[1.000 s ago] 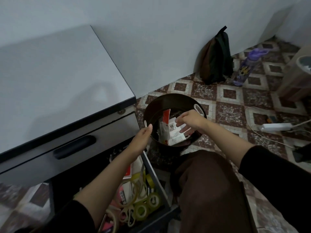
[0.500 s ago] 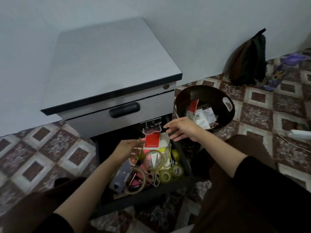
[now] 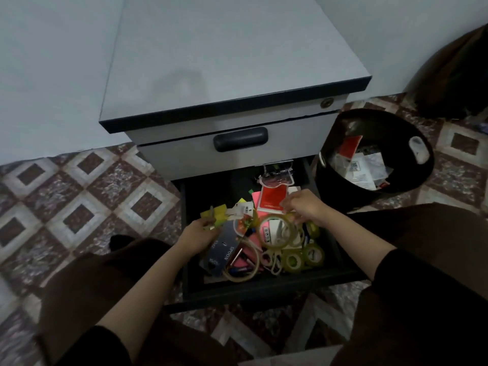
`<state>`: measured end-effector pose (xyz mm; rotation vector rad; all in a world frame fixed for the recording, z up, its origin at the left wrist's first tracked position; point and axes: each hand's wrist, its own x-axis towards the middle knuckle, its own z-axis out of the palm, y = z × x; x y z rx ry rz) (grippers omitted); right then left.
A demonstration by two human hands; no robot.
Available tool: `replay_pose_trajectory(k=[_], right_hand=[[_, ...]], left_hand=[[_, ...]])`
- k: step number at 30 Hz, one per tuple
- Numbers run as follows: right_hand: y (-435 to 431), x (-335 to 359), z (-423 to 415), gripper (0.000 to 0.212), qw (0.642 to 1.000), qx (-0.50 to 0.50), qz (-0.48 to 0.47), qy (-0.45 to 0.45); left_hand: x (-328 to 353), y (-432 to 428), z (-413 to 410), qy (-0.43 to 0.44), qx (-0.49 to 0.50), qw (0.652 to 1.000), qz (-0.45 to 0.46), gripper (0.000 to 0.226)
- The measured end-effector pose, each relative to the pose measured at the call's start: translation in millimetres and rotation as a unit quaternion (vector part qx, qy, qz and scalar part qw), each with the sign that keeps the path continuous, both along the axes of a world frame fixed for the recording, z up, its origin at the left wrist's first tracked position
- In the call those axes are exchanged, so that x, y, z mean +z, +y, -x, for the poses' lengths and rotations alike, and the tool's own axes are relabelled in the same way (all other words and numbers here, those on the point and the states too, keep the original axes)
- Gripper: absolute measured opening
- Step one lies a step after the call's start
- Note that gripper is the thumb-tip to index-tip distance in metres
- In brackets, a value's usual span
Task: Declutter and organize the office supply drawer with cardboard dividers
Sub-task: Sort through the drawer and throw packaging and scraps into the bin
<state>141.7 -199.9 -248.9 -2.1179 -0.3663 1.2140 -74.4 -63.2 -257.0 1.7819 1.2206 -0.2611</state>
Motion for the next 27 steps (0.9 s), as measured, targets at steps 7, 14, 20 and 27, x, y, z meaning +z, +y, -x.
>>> replay_pose_trajectory(k=[7,14,20,27], right_hand=[[0.9,-22.3,-3.9,0.009,1.000,0.008,0.009,0.026],[-0.5,-29.0,-0.9,0.011,0.998,0.015,0.013,0.052],[0.7,-25.9,-2.5,0.011,0.998,0.000,0.004,0.062],[0.9,-23.2,-6.4,0.018,0.997,-0.050,-0.015,0.055]], left_hand=[[-34.2,13.1,-9.2,0.041,-0.097,0.994,-0.031,0.074],[-53.5,5.7,-15.2,0.076,-0.147,0.982,-0.089,0.106],[-44.4,8.2,-20.0,0.035,-0.108,0.987,-0.112,0.029],[-35.7,35.4,-29.8,-0.118,0.105,0.986,-0.051,0.014]])
